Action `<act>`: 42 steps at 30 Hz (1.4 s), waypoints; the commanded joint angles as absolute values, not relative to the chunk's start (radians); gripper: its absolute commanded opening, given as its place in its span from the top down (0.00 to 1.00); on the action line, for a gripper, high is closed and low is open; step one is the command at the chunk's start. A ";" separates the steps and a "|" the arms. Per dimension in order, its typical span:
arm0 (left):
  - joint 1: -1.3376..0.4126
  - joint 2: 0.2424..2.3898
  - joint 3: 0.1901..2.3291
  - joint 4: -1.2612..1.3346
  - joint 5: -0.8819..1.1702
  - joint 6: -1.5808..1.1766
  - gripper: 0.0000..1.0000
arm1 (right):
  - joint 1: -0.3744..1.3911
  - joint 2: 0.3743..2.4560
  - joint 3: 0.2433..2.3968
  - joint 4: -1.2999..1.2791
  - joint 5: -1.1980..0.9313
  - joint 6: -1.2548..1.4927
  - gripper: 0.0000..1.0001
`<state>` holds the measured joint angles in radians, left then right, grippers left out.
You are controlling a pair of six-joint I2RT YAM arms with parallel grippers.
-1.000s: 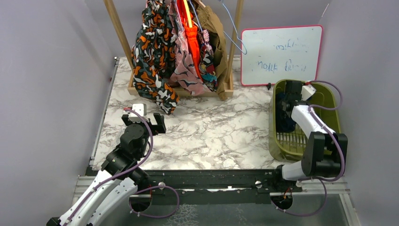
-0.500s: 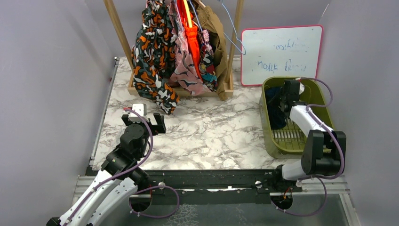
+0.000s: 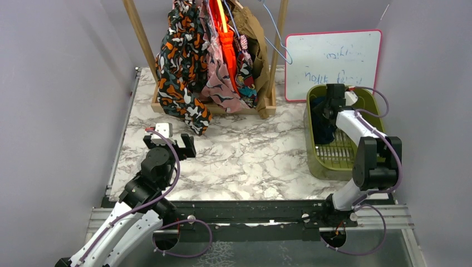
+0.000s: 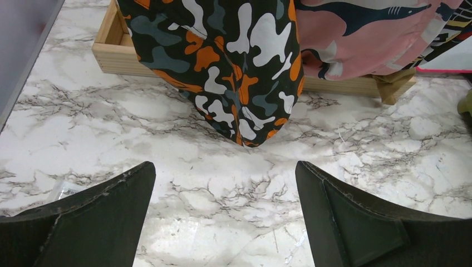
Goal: Remove the shorts from the hanger
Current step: Place the shorts in the basket, then pick up the hanger from the clothes rod.
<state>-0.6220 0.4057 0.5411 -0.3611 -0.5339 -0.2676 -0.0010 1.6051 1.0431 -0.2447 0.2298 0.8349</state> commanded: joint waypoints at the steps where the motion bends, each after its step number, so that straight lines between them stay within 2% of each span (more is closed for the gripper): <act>1: -0.617 0.384 0.533 -0.343 -0.512 -0.257 0.01 | 0.012 1.633 1.110 -0.302 0.375 0.952 0.61; 2: -0.617 0.382 0.534 -0.343 -0.512 -0.258 0.01 | 0.012 1.638 1.116 -0.300 0.394 0.942 0.57; 6: -0.618 0.383 0.535 -0.343 -0.513 -0.256 0.01 | 0.011 1.631 1.136 -0.345 0.409 0.904 0.31; 12: -0.617 0.387 0.536 -0.342 -0.510 -0.255 0.01 | 0.011 1.479 1.086 -0.277 0.322 0.734 0.14; 16: -0.617 0.383 0.536 -0.343 -0.508 -0.254 0.01 | 0.011 1.389 1.100 -0.310 0.346 0.632 0.10; 22: -0.618 0.379 0.537 -0.343 -0.505 -0.251 0.01 | 0.011 1.229 1.102 -0.345 0.288 0.526 0.11; 27: -0.617 0.380 0.538 -0.343 -0.505 -0.249 0.01 | 0.011 1.033 1.008 -0.131 -0.142 0.430 0.09; 29: -0.617 0.382 0.538 -0.343 -0.505 -0.249 0.01 | 0.011 0.990 0.981 -0.057 -0.311 0.475 0.10; 34: -0.618 0.380 0.538 -0.343 -0.505 -0.249 0.01 | 0.022 0.987 0.871 0.077 -0.721 0.731 0.13; 36: -0.618 0.379 0.538 -0.343 -0.505 -0.249 0.01 | 0.066 1.016 0.869 0.039 -0.817 0.678 0.13; 39: -0.617 0.382 0.538 -0.344 -0.504 -0.250 0.01 | 0.186 1.078 0.963 -0.188 -0.754 0.500 0.13; 42: -0.617 0.389 0.540 -0.343 -0.502 -0.250 0.01 | 0.313 1.101 1.019 -0.270 -0.601 0.412 0.15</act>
